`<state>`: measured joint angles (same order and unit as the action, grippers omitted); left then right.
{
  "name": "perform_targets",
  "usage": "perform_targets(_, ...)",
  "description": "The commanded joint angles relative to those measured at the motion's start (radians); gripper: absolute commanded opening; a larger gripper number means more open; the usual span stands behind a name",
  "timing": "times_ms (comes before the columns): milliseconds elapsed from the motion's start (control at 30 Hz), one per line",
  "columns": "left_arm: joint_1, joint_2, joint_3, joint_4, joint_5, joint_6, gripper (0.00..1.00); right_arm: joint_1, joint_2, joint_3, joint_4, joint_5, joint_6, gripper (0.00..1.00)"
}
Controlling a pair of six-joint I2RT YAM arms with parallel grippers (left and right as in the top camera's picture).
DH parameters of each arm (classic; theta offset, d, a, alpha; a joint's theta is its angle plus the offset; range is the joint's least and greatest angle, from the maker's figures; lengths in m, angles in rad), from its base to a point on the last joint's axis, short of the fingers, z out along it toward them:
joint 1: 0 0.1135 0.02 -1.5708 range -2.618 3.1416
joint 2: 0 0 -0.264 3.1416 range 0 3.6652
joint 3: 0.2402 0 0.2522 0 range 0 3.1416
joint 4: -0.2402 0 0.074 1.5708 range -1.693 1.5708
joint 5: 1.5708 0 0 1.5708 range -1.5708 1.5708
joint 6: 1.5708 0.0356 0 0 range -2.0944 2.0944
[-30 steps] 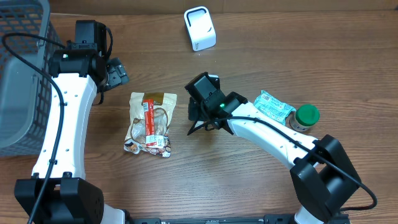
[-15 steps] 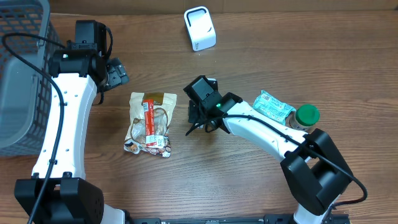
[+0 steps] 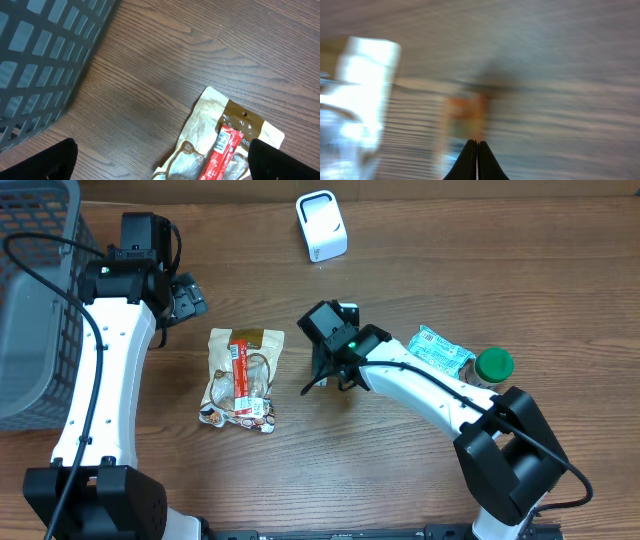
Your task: Scan the item barcode
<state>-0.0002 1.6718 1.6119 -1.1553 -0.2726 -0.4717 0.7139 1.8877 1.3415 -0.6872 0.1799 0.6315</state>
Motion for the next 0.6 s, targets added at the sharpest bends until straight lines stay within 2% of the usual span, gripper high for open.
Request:
perform_targets(0,0.000,-0.009,0.011,0.001,0.004,-0.004,1.00,-0.002,-0.039,0.042,0.055,-0.150,-0.004,0.04)
perform_targets(267,0.000,-0.009,0.011,0.001,0.004,-0.004,1.00,0.021,-0.010,0.000,0.137,-0.154,-0.004,0.04)
perform_targets(567,0.000,-0.009,0.011,0.001,0.004,-0.004,1.00,0.018,0.017,-0.004,0.102,-0.096,-0.003,0.04)
